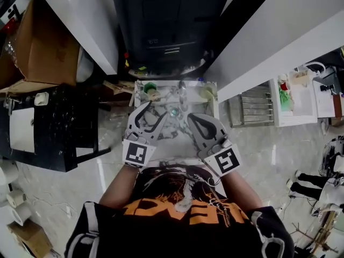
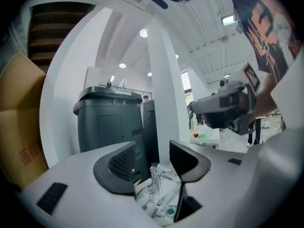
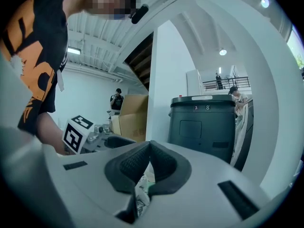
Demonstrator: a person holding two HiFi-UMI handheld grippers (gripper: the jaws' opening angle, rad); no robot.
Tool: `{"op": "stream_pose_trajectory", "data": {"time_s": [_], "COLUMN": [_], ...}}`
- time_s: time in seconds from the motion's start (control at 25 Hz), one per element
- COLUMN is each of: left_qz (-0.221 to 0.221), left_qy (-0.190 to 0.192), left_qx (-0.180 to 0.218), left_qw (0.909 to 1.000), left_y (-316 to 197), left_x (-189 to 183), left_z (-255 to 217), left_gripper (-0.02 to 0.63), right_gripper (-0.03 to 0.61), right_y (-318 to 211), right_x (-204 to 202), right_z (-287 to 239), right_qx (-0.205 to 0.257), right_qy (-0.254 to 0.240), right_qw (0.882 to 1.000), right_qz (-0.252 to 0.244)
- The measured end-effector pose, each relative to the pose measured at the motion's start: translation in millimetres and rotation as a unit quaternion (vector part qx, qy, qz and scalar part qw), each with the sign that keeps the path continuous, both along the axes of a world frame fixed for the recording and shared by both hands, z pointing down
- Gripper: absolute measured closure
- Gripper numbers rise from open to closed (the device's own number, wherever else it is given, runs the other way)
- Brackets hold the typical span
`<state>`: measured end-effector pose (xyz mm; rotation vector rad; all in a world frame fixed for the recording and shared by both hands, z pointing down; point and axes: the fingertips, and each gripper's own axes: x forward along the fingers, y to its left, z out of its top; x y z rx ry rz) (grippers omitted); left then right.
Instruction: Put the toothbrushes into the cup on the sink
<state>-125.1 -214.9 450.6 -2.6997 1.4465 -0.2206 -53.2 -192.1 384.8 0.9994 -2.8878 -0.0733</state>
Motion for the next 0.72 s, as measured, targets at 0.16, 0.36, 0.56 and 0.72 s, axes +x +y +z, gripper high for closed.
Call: {"op": "stream_pose_trajectory", "data": {"time_s": [0.16,0.36,0.56,0.72], "left_qz": [0.033,0.019,0.029,0.043], "left_qy": [-0.007,0.079,0.072,0.075], "left_qx": [0.035,0.044,0.051,0.049], "left_qw": [0.9988,0.9957,0.9957,0.9951], "left_y": [23,38,47,60], "left_x": [12,25,38,49], "left_z": [-51,-110,-130,-130], "left_gripper": [0.399,0.436,0.530,0.566], "right_gripper": [0.565,0.565,0.565,0.565], "right_y": [7,9,10,23], "right_x": [-5,0,10,18], "right_z": [-6,-32,-54,-57], "right_qx": [0.006,0.021,0.046,0.055], "right_qy": [-0.014,-0.046,-0.073,-0.088], "right_qw": [1.000,0.999,0.996,0.994], "right_qz": [-0.016,-0.018,-0.020,-0.023]}}
